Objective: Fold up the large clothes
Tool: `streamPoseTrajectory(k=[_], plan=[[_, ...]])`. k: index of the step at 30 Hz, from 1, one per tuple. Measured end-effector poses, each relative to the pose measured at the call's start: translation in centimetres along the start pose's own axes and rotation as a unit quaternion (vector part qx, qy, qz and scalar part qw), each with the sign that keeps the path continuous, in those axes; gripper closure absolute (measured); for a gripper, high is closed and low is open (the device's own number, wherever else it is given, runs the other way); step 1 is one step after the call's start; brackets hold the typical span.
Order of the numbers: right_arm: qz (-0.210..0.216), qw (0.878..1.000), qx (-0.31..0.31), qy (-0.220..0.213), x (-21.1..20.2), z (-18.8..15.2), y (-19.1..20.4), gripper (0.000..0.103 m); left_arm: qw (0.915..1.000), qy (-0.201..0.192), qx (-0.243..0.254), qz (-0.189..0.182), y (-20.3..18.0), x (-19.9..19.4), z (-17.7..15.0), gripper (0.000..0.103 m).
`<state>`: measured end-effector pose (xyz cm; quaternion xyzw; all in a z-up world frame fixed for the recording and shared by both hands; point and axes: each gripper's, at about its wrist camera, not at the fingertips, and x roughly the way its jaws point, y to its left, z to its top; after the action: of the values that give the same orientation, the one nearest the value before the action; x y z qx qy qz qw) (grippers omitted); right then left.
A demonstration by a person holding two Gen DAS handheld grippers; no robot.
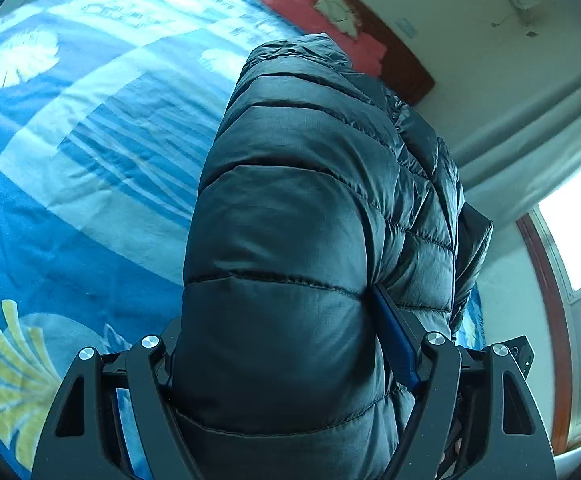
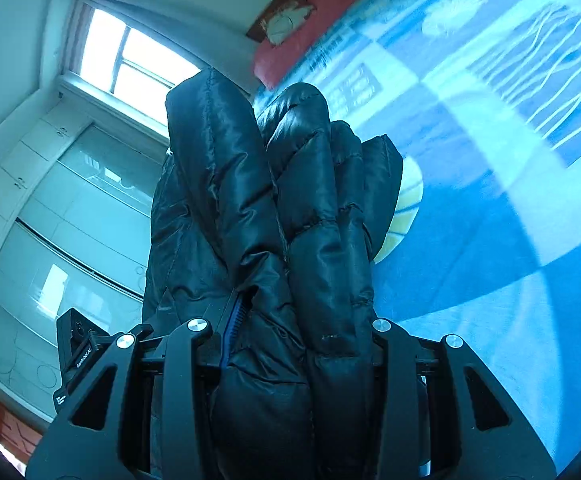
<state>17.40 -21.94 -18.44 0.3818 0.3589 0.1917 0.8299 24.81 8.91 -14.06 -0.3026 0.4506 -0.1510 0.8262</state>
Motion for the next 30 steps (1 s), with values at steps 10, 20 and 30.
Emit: streamPoseTrajectory(k=[10,20,30], plan=[[0.005,0.999,0.028,0.015,1.6,0.4,-2.0,0.056,0.9999,0.004,-0.012,-0.005,2.1,1.3,-0.1,0.023],[-0.023,0.999,0.001,0.044,0.7,2.8,-0.2,0.024,0.9970,0.035,-0.049,-0.048,2.9,-1.4,0.9,0.023],[-0.034,0.997,-0.005,0.075,2.6,6.4,-0.2,0.021,0.9946,0.025,-0.076,-0.065,4.8,-1.1,1.8,0.020]])
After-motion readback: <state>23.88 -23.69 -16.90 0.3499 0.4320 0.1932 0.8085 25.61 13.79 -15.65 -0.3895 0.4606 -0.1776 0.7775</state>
